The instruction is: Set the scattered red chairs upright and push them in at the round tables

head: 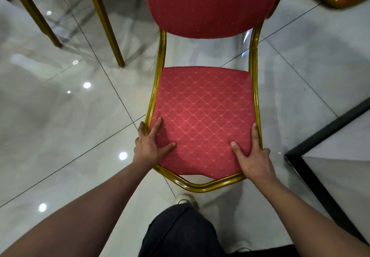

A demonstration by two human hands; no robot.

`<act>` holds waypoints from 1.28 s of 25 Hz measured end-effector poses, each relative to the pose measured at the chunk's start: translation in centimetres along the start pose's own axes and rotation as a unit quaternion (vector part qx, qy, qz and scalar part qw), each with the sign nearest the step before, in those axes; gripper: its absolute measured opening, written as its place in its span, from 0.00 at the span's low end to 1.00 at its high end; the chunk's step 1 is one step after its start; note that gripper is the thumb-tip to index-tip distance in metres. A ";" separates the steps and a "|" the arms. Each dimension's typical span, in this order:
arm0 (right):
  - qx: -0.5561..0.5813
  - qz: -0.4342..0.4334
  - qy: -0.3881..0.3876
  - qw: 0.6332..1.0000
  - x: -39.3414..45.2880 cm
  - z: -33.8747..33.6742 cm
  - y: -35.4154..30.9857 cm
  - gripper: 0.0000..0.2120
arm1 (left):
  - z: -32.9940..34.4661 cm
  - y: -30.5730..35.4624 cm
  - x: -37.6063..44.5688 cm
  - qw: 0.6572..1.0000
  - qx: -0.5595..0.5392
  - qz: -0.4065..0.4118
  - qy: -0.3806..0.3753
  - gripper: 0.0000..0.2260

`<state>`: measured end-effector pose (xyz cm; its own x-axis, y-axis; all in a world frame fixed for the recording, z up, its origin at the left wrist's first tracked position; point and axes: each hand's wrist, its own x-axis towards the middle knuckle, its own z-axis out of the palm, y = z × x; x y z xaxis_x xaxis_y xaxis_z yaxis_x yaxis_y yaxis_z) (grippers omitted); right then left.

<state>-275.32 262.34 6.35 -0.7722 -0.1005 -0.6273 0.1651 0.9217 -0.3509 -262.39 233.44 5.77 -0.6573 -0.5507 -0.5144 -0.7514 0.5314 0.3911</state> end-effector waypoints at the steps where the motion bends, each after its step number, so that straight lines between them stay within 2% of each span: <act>1: -0.002 -0.003 0.002 1.000 -1.6 -1.3 -0.3 0.39 | -1.3 0.6 -1.5 1.000 0.012 -0.002 0.006 0.43; 5: -0.016 -0.005 -0.005 1.000 -7.4 -5.8 -0.9 0.36 | -5.3 2.6 -7.6 0.999 0.033 -0.020 0.012 0.40; 12: -0.018 -0.024 -0.041 0.999 -17.1 -12.7 -1.5 0.38 | -11.9 6.7 -17.7 0.996 0.064 -0.064 -0.004 0.36; 20: -0.049 0.005 -0.099 0.994 -25.7 -21.5 -3.7 0.35 | -19.1 10.0 -29.2 0.996 0.084 -0.037 -0.019 0.37; 23: -0.055 0.021 -0.108 0.992 -27.8 -24.7 -4.9 0.35 | -21.6 11.4 -33.3 0.994 0.108 0.020 0.017 0.38; 27: -0.050 0.039 -0.135 0.989 -28.6 -29.5 -7.0 0.34 | -24.7 14.1 -35.8 0.979 0.103 0.145 0.101 0.33; 30: 0.033 0.049 -0.161 0.985 -28.9 -33.3 -8.8 0.34 | -27.1 16.7 -35.7 0.977 0.055 0.159 0.131 0.31; 32: 0.081 0.052 -0.149 0.984 -29.5 -35.0 -9.6 0.33 | -28.5 18.2 -35.1 0.978 0.037 0.152 0.136 0.31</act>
<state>-275.55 269.54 52.55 -0.5350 -0.1367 -0.8337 0.3480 0.8635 -0.3649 -254.67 244.06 52.69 -0.8482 -0.5060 -0.1567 -0.5194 0.7364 0.4335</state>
